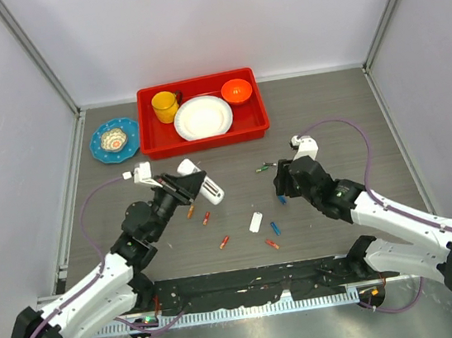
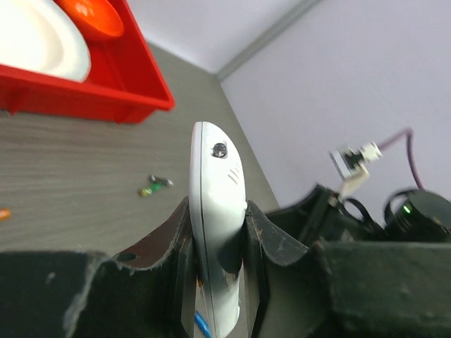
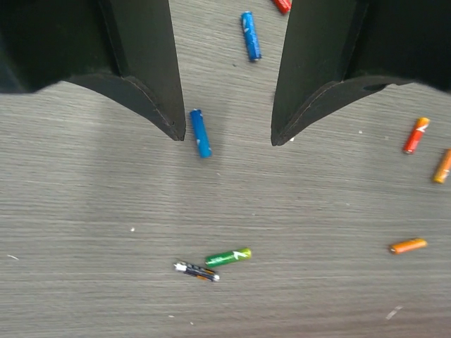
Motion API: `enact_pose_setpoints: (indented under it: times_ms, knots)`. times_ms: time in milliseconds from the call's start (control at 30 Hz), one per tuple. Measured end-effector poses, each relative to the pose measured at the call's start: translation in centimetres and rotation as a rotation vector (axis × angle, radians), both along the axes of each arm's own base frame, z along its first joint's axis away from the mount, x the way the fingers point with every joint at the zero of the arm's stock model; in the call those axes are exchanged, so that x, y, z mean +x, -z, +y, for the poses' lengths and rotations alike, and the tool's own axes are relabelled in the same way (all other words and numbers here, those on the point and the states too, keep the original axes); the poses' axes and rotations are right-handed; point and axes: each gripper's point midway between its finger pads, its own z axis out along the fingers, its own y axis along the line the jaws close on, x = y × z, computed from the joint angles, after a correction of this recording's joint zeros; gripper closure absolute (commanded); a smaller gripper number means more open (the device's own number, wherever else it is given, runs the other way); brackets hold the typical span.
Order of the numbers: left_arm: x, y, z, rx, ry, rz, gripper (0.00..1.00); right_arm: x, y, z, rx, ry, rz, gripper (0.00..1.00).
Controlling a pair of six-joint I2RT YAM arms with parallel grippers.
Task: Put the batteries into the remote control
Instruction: Pick up the battery from the center of the board.
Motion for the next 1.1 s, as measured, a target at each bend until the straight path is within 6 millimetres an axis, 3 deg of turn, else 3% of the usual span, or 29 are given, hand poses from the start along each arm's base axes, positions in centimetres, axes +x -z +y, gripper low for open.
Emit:
enact_pose_setpoints:
  times_ms: [233, 467, 667, 833, 1100]
  knots:
    - [-3.7, 0.5, -1.0, -0.070, 0.248, 0.043, 1.00, -0.4, 1.3, -1.9, -0.097, 0.045, 0.036, 0.43]
    - [-6.4, 3.0, -2.2, -0.170, 0.462, 0.143, 1.00, -0.4, 1.4, -2.1, -0.098, 0.050, 0.031, 0.44]
    - [-6.9, 0.1, -0.6, -0.242, 0.480, 0.063, 1.00, -1.0, 1.3, 0.1, -0.044, -0.061, 0.042, 0.46]
    - [-8.0, -2.4, 1.0, -0.270, 0.466, -0.043, 1.00, -0.5, 2.5, 1.2, -0.083, -0.090, 0.082, 0.46]
    - [-9.3, -1.3, 1.6, -0.301, 0.479, -0.035, 1.00, 3.4, 2.7, 2.1, -0.155, -0.009, 0.052, 0.46]
